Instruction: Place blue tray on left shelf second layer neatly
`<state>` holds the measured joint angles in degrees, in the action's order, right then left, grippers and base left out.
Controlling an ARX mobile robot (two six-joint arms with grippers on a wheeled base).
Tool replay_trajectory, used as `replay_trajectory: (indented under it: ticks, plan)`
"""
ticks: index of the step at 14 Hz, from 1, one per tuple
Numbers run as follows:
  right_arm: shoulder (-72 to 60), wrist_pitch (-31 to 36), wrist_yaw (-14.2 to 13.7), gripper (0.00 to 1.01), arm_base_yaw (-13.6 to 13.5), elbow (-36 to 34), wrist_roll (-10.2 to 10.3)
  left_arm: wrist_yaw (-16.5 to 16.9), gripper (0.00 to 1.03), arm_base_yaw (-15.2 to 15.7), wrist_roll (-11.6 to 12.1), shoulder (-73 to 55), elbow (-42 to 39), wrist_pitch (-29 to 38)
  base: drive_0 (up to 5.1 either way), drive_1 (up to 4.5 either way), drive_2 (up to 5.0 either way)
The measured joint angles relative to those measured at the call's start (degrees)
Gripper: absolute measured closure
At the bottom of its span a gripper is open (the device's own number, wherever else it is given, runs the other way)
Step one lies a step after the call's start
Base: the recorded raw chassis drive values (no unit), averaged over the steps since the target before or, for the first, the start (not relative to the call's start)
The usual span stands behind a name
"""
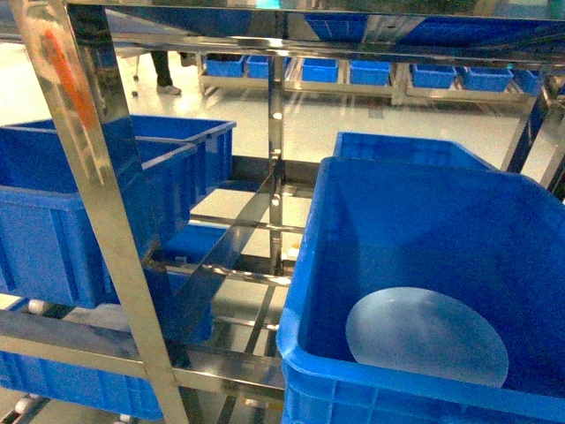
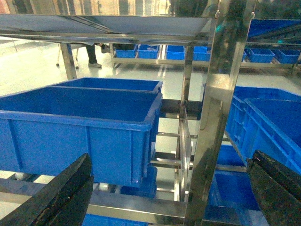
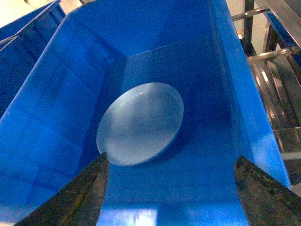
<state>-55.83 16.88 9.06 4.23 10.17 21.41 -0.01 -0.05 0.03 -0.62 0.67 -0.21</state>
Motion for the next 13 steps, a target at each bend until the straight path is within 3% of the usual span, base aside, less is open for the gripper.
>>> replay_trajectory:
  ticks: [1, 2, 3, 4, 5, 6, 7, 8, 9, 11, 12, 13]
  plan:
    - [12.9, -12.3, 4.7, 0.09, 3.5, 0.1, -2.4, 0.0, 0.05, 0.0, 0.0, 0.0, 0.0, 0.0, 0.0, 0.00, 0.0]
    - [24.5, -25.1, 8.6, 0.02, 6.7, 2.1, -6.3, 0.0, 0.05, 0.0, 0.0, 0.0, 0.0, 0.0, 0.0, 0.00, 0.0]
    - [32.6, -35.0, 10.9, 0.03, 9.2, 3.8, -11.0, 0.0, 0.05, 0.0, 0.0, 0.0, 0.0, 0.0, 0.0, 0.00, 0.0]
    - [34.3, -39.4, 11.1, 0.03, 9.3, 3.8, -13.7, 0.0, 0.05, 0.0, 0.0, 0.0, 0.0, 0.0, 0.0, 0.00, 0.0]
    - [40.2, -26.5, 5.7, 0.13, 7.5, -2.3, -16.5, 0.1, 0.05, 0.0, 0.0, 0.0, 0.0, 0.1, 0.0, 0.00, 0.0]
    - [49.6, -20.3, 2.5, 0.24, 5.7, -7.4, -18.5, -0.2, 0.05, 0.1, 0.0, 0.0, 0.0, -0.1, 0.0, 0.00, 0.0]
    - [53.5, -16.6, -3.4, 0.39, 2.1, -7.7, -19.8, 0.0, 0.05, 0.1, 0.0, 0.0, 0.0, 0.1, 0.0, 0.00, 0.0]
    - [55.5, -16.5, -7.8, 0.51, -3.6, -8.7, -20.1, 0.0, 0.05, 0.0, 0.0, 0.0, 0.0, 0.0, 0.0, 0.00, 0.0]
    - [55.1, -18.1, -8.2, 0.64, -4.7, -9.4, -20.5, 0.0, 0.05, 0.0, 0.0, 0.0, 0.0, 0.0, 0.0, 0.00, 0.0]
    - [55.5, -17.3, -9.0, 0.92, -4.2, -9.4, -20.8, 0.0, 0.05, 0.0, 0.0, 0.0, 0.0, 0.0, 0.0, 0.00, 0.0]
    - [55.5, -17.1, -9.0, 1.00, -4.2, -9.4, -21.1, 0.0, 0.05, 0.0, 0.0, 0.0, 0.0, 0.0, 0.0, 0.00, 0.0]
    - [55.5, -17.1, -9.0, 0.99, -4.2, -9.4, -21.1, 0.0, 0.05, 0.0, 0.0, 0.0, 0.0, 0.0, 0.0, 0.00, 0.0]
